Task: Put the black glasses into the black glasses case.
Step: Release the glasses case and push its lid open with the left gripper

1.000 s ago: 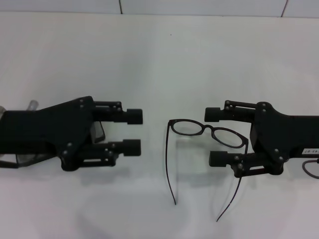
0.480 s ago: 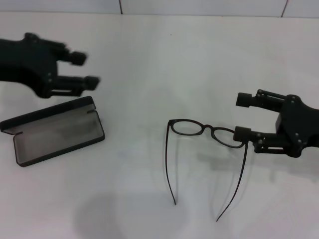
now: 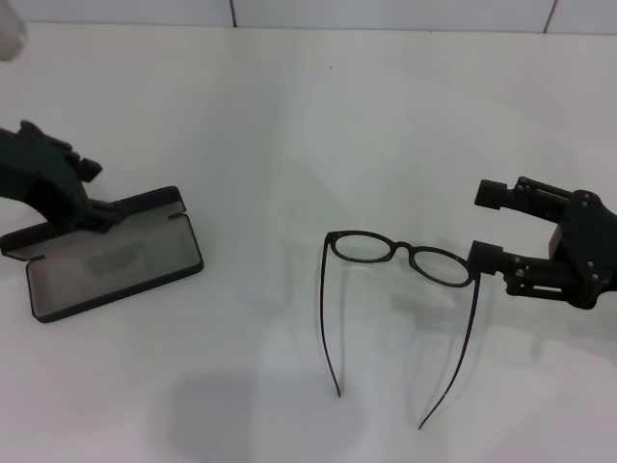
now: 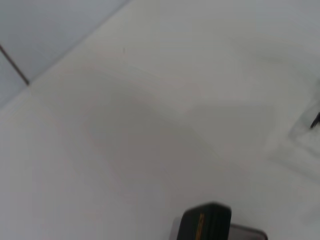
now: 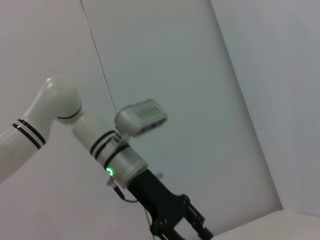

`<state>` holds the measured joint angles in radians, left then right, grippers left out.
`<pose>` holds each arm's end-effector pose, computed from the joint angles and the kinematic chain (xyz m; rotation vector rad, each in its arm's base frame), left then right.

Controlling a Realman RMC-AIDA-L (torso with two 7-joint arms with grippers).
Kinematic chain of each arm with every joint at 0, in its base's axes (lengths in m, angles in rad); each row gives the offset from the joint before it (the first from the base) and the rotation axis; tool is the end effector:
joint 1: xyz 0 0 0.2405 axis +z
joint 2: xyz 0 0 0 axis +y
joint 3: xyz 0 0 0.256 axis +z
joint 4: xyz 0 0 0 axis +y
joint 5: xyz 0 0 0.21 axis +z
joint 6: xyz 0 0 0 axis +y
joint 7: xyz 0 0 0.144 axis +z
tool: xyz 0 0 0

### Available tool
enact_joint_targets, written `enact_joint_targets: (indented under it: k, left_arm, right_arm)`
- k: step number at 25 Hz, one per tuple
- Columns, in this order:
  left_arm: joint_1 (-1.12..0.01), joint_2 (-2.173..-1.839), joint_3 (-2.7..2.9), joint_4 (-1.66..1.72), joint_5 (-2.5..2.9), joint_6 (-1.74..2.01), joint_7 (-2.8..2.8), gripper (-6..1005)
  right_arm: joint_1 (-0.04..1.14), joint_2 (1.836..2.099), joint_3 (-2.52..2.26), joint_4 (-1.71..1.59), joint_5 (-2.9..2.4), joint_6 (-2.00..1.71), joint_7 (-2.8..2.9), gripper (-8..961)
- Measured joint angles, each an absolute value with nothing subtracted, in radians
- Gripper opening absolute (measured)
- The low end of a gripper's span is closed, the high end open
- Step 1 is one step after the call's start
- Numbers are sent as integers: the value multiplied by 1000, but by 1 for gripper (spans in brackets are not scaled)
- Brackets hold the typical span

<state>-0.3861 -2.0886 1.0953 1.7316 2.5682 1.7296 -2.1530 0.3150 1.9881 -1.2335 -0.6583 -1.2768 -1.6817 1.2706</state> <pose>-0.2066 0.3178 0.0918 -2.5534 -0.5915 0.3891 0.2451 0.2779 0.0125 -2.6954 0.4687 1.2053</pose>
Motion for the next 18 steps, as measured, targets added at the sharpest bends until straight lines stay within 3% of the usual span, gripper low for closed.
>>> enact_joint_targets:
  k: [18]
  left_arm:
    - [-441, -2085, 1207, 1508, 2720, 1576, -2144, 566]
  right_arm:
    - [323, 1987, -1233, -633, -1279, -1683, 1266, 824]
